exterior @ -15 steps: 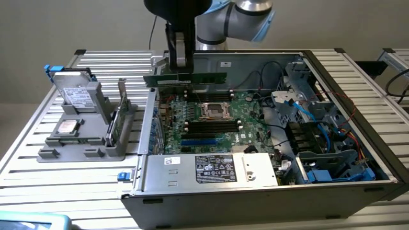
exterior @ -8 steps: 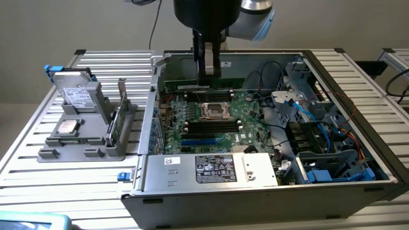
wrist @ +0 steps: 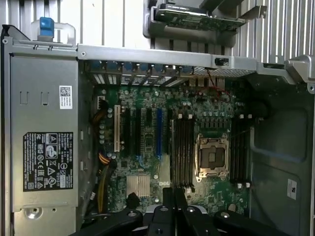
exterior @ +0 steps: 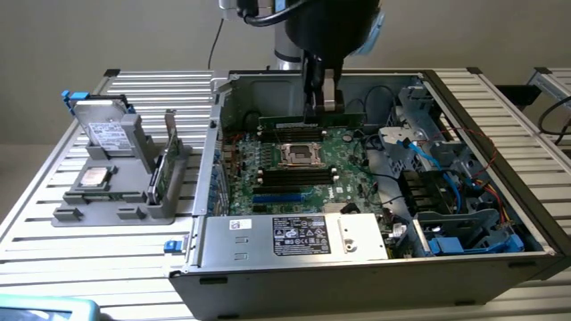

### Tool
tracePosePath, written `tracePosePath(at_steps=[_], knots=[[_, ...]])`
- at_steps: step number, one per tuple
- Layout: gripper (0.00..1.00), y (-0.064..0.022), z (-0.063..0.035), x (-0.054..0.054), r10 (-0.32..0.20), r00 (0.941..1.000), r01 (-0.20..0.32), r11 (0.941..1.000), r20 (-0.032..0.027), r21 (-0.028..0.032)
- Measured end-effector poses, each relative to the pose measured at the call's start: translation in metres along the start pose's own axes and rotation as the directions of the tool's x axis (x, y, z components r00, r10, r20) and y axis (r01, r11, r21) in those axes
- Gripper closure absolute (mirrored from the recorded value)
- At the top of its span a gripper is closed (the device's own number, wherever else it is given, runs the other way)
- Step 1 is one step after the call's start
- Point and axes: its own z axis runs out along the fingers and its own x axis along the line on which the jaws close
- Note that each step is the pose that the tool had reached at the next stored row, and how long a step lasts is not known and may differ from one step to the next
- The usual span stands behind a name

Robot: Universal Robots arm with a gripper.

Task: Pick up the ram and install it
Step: 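Pick up the ram and move it above insertion slot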

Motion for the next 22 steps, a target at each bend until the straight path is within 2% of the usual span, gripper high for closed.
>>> tracePosePath(at_steps=[3, 9, 20, 22], knots=[[0.88, -0.0069, 0.0067, -0.004, 0.001, 1.0, -0.001, 1.0, -0.0001, -0.0016], [0.88, -0.0123, 0.0197, -0.012, 0.006, 1.0, -0.006, 1.0, -0.0002, -0.0047], [0.88, -0.0115, 0.0468, -0.043, 0.007, 1.0, -0.007, 1.0, -0.0002, -0.005], [0.88, -0.0074, 0.0513, -0.046, 0.007, 1.0, -0.007, 1.0, -0.0002, -0.0054]])
